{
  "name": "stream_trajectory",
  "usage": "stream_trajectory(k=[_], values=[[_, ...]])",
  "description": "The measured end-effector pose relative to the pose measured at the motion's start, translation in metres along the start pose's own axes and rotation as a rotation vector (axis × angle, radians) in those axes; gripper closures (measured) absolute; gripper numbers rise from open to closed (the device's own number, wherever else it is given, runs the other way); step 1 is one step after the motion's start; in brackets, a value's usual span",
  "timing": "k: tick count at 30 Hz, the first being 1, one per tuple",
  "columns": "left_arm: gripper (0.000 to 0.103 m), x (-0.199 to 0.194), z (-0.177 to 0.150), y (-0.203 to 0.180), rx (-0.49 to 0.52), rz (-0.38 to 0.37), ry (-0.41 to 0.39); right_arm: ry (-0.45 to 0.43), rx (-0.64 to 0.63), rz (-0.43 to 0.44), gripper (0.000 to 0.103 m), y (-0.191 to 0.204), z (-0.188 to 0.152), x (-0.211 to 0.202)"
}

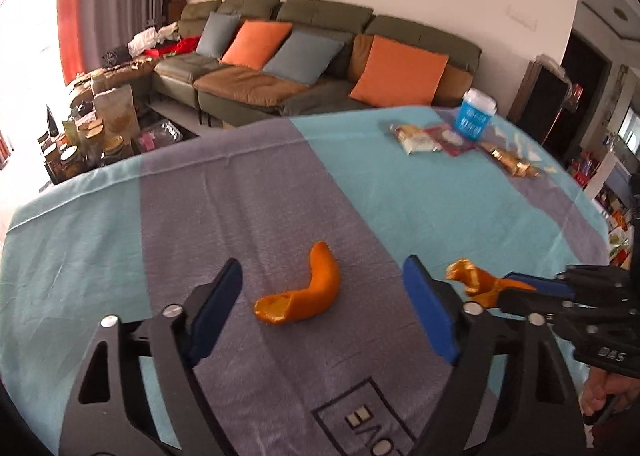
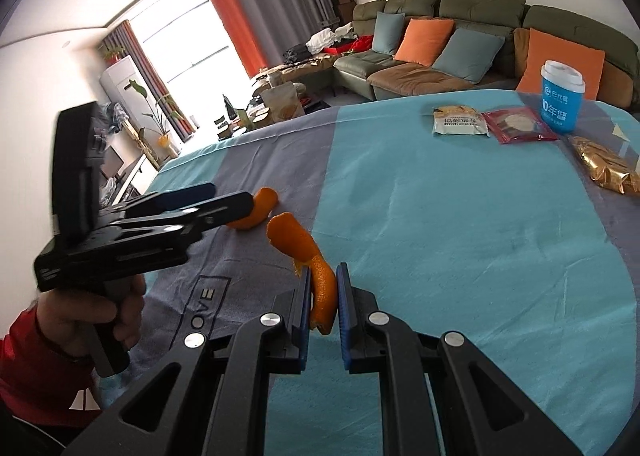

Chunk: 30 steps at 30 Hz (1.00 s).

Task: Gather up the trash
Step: 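Grasp an orange peel with the right tool while the left tool grasps another peel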

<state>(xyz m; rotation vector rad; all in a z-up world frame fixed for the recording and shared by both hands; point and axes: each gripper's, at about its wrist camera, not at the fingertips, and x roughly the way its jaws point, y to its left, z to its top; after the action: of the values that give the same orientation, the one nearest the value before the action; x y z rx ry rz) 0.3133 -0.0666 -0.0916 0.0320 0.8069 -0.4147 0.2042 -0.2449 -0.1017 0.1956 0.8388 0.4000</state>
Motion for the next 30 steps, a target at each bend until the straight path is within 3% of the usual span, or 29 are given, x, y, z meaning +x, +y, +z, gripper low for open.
stream_trajectory(k=[2, 6, 9, 18, 30], values=[[0.039, 0.010, 0.000, -0.001, 0.010, -0.009, 0.032, -0.003, 0.000, 0.001, 0.092, 0.000, 0.000, -0.001], [0.069, 0.026, -0.003, -0.003, 0.014, -0.008, 0.090, -0.012, 0.001, -0.001, 0.092, -0.002, -0.003, -0.008], [0.081, 0.029, -0.006, -0.002, 0.003, -0.009, 0.095, -0.021, 0.002, -0.003, 0.092, -0.002, -0.004, -0.012], [0.085, 0.010, -0.016, -0.004, -0.022, -0.008, 0.063, -0.042, -0.010, 0.012, 0.092, 0.006, -0.007, -0.021], [0.085, -0.116, -0.049, 0.005, -0.104, 0.039, -0.125, -0.096, -0.090, 0.072, 0.092, 0.050, -0.002, -0.044]])
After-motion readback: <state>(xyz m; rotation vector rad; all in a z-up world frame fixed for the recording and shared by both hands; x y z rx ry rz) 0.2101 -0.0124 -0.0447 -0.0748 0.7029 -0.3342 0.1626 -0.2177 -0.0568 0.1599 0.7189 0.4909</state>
